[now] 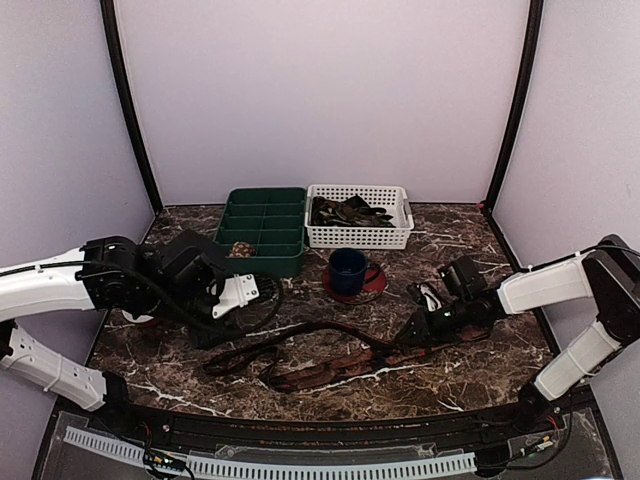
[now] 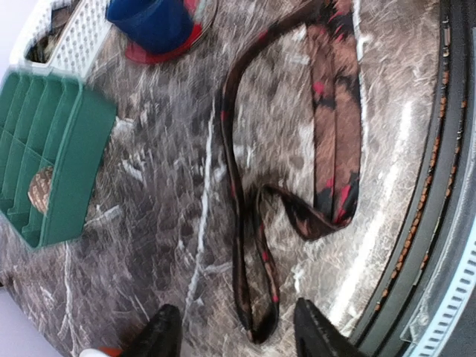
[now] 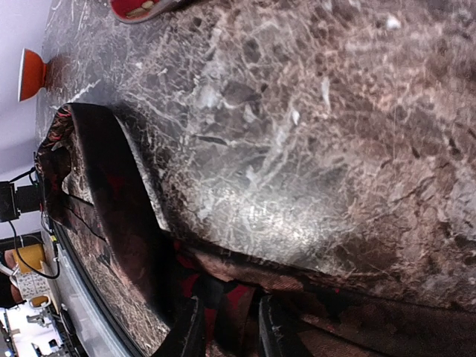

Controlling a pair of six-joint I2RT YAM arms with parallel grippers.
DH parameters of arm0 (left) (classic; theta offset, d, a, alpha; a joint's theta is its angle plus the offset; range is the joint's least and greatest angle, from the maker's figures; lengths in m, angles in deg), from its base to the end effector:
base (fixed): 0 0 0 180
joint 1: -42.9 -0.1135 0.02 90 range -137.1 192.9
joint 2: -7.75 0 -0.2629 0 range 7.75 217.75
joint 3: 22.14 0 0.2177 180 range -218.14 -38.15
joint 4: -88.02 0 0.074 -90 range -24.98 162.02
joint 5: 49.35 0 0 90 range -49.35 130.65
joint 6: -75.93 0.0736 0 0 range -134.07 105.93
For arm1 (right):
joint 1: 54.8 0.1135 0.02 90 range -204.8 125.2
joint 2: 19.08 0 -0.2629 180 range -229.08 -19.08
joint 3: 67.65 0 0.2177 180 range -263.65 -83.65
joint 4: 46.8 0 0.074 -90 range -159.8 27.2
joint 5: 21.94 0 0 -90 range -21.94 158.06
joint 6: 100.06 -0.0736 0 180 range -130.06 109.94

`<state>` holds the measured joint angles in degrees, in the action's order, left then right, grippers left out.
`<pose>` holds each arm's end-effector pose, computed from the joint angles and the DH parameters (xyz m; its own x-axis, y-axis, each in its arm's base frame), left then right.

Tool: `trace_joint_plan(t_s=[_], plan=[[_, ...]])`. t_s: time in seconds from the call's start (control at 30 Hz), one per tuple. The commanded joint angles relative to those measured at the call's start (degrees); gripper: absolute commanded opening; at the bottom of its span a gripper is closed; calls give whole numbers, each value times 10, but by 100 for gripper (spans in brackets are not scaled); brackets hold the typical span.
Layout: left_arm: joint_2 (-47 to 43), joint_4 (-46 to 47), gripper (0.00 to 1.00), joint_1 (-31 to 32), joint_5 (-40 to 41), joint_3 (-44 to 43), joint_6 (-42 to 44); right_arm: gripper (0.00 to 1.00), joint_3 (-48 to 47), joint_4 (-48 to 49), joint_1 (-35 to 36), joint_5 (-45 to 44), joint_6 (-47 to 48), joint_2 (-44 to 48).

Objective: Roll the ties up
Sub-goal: Place the tie at the center of the board, then move to tie at the center of the board.

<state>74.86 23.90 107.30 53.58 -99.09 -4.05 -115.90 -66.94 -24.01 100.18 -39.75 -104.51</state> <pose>0.1088 -0.1889 0.2746 -0.2023 0.8148 -0.5433 0.8710 0.4033 0.2805 0.1914 0.1596 0.1293 -0.9650 -0.0867 -0.2474 -0.2327 0.7178 0.6562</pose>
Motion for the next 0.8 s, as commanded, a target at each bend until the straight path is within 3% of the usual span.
trace_joint_plan(t_s=[0.0,0.1,0.23,0.37,0.77], plan=[[-26,151,63,1,-33,29,10,24,14,-8,7,-10,0,-20],[34,230,66,1,-44,34,25,24,19,-17,7,-11,1,-30],[166,250,65,1,-106,-5,38,24,28,-19,7,-14,-2,-31],[277,267,55,9,-126,-50,24,24,26,-21,6,-30,-2,-30],[427,374,34,39,-183,-76,7,23,16,-45,-64,-31,24,-25]])
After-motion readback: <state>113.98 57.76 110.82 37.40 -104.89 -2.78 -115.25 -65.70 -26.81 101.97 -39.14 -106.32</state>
